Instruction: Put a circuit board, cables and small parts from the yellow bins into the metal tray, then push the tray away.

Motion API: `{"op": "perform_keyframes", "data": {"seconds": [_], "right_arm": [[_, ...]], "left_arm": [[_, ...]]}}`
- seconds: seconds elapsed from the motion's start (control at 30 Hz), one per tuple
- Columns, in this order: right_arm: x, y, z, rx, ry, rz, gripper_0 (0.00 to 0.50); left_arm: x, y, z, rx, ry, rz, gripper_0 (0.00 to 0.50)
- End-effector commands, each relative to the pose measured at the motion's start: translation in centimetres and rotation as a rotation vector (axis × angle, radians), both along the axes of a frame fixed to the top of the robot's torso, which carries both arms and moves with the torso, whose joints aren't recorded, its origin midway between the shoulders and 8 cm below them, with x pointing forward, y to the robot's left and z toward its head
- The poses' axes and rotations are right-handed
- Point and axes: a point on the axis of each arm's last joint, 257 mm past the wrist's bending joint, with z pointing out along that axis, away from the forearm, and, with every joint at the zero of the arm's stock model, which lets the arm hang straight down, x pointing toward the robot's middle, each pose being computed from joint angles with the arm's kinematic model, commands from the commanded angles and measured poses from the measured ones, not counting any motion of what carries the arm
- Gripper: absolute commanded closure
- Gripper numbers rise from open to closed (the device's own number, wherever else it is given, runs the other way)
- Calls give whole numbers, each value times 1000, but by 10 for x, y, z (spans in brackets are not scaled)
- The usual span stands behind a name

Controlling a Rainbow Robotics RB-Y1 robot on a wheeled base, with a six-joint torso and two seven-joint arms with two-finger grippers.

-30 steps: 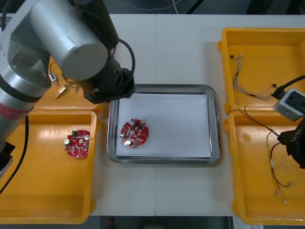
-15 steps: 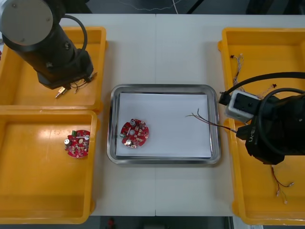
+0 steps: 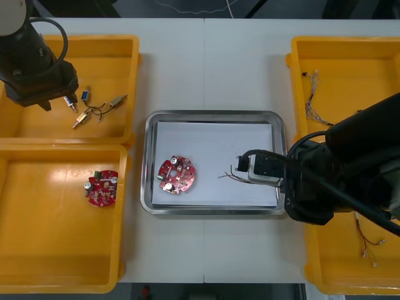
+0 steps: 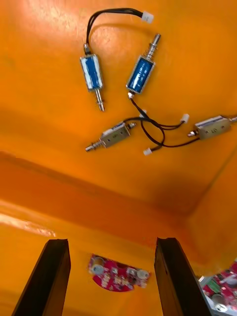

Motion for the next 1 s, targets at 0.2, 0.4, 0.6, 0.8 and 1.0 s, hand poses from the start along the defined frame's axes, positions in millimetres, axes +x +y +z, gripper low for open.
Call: {"op": "perform_keyframes", "data": {"seconds": [0.2,0.4,0.6,0.8,1.0], "right_arm": [[27,11,-13,-113,-62,28,500],[42,18,-19,-104,-59,-6,500],[56,23,-27,-131,-103,-9,500],[66,27,-35,-153,-145,-9,500],[71,38,-52,-130,-118,-4,500]], "left_arm": [[47,54,24,-3,-104,65,0],[68,70,13,-12,-147,63,0],[81,75,0,-4,-171,72,0],[94,74,-14,-4,-193,67,0],[107,63,-23,-17,-227,56,0]]}}
